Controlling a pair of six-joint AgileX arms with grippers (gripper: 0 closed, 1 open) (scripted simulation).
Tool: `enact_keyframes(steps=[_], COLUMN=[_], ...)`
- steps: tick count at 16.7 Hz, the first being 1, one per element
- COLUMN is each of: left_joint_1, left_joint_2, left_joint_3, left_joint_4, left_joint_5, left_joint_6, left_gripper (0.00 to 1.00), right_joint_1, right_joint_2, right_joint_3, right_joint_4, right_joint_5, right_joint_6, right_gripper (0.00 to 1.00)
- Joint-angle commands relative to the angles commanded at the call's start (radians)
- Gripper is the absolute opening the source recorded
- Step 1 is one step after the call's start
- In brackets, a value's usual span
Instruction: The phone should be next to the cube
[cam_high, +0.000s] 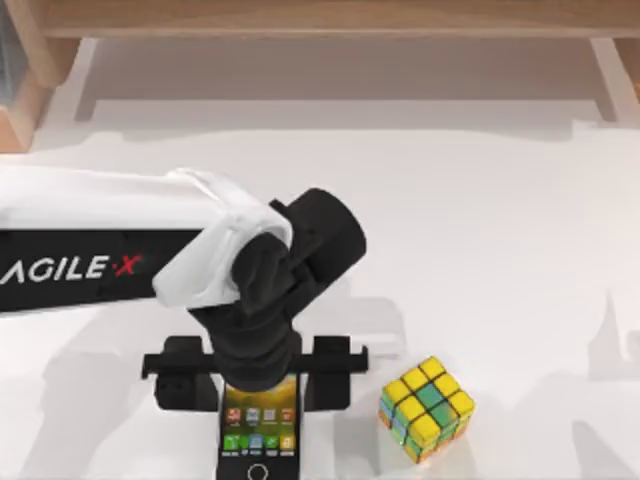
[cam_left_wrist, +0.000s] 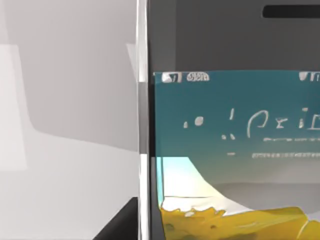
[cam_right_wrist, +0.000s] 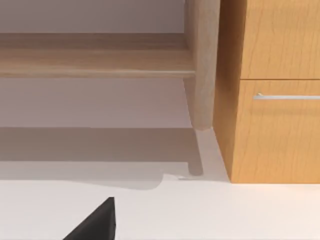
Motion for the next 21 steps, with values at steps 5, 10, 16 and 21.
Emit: enact_keyframes(steps=[5, 10, 16, 21], left_joint_1=[0.000, 0.000, 0.000, 0.000], left_joint_2=[0.000, 0.000, 0.000, 0.000], left_joint_3=[0.000, 0.000, 0.000, 0.000], left_joint_4=[0.000, 0.000, 0.000, 0.000], left_joint_5=[0.000, 0.000, 0.000, 0.000], left_joint_6=[0.000, 0.000, 0.000, 0.000], left_gripper=[0.23, 0.60, 1.00, 1.00], right_joint_1=[0.000, 0.000, 0.000, 0.000], right_joint_2=[0.000, 0.000, 0.000, 0.000], right_joint_3=[0.000, 0.000, 0.000, 0.000], right_joint_4=[0.000, 0.000, 0.000, 0.000], right_joint_5=[0.000, 0.000, 0.000, 0.000], right_joint_6=[0.000, 0.000, 0.000, 0.000], right_gripper=[1.00, 1.00, 1.00, 1.00])
